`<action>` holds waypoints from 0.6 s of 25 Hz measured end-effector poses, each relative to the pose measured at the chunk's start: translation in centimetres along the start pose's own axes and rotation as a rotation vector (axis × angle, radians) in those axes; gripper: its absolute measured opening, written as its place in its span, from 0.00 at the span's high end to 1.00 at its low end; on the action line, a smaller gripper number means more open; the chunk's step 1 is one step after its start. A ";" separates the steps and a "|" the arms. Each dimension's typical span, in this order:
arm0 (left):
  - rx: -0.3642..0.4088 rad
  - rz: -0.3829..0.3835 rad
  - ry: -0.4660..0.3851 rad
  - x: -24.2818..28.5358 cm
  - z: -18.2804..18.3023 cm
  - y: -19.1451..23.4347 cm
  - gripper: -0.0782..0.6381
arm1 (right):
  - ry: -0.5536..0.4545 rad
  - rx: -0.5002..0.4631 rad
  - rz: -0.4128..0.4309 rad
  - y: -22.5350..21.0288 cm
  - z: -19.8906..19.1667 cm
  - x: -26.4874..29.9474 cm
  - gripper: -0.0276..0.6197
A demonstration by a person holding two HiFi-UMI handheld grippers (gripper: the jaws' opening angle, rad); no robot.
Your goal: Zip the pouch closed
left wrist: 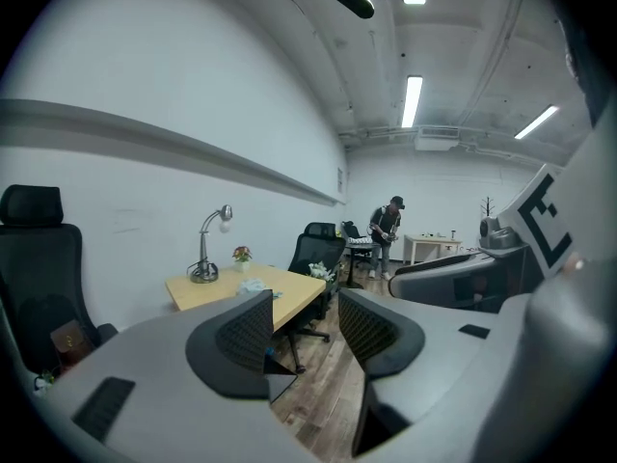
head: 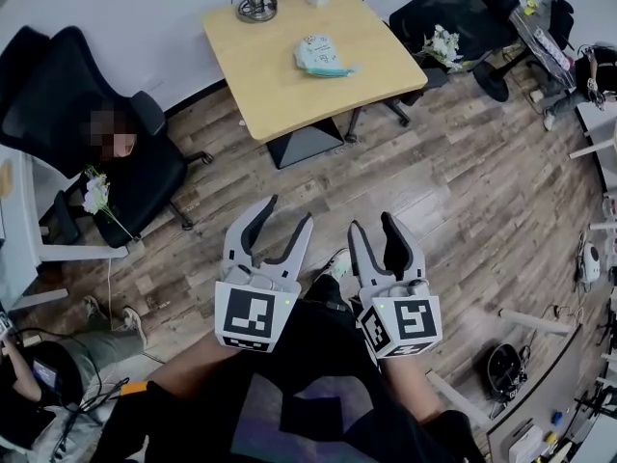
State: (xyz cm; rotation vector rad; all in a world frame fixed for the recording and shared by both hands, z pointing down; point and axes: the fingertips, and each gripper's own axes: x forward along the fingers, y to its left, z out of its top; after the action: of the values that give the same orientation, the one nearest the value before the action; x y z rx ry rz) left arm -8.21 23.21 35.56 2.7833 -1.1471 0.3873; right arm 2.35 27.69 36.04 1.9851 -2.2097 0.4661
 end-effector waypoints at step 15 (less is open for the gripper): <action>0.014 0.044 0.026 7.9 2.2 -0.8 0.56 | -0.020 -0.018 0.037 -6.9 2.3 4.6 0.53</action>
State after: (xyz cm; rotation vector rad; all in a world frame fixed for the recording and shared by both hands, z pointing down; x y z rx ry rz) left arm -1.83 18.05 35.61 2.7605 -1.2069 0.4369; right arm 8.85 22.03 36.22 1.9515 -2.2578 0.4316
